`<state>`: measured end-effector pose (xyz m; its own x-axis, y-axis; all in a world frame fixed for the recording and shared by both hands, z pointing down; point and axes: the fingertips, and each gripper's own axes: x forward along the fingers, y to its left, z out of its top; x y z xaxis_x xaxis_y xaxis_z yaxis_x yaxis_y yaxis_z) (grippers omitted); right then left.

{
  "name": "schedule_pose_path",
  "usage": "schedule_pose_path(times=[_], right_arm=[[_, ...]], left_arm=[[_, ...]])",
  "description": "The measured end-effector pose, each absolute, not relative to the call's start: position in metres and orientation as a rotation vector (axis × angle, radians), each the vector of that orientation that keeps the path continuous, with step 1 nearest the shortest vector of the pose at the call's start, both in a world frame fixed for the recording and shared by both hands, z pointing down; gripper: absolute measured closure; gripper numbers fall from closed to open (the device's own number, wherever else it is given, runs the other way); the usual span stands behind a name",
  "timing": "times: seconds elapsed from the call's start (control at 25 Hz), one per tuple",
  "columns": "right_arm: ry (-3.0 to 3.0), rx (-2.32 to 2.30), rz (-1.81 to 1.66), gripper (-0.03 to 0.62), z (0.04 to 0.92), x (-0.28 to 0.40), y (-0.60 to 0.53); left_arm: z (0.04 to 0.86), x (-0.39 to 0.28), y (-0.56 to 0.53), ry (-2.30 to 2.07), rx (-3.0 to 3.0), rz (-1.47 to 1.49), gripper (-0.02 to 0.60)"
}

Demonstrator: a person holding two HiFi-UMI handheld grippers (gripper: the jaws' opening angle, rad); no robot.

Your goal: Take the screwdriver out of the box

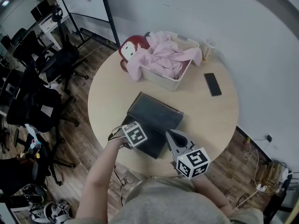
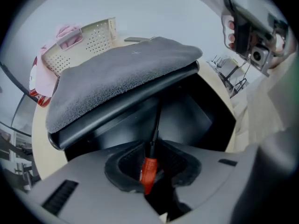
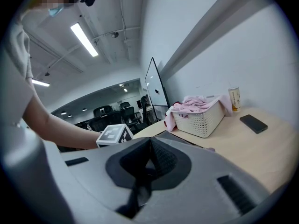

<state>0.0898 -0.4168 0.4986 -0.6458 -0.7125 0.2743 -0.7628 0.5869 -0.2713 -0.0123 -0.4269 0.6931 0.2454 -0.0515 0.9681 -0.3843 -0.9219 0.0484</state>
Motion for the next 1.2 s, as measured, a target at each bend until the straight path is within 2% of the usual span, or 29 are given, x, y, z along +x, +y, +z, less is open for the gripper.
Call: schedule_pose_path(times=[0.2, 0.68, 1.2], right_arm=[[-2.671, 1.257, 0.556, 0.594, 0.5, 0.09, -0.415], [-2.671, 1.288, 0.558, 0.594, 0.496, 0.09, -0.402], [-2.672, 1.33, 0.526, 0.594, 0.482, 0.08, -0.36]], left_arm=[[0.695, -0.012, -0.425, -0.341, 2.302, 1.836, 0.52], [0.673, -0.006, -0.405, -0.222, 2.399, 1.886, 0.529], [0.619, -0.001, -0.391, -0.373, 2.562, 1.726, 0.529]])
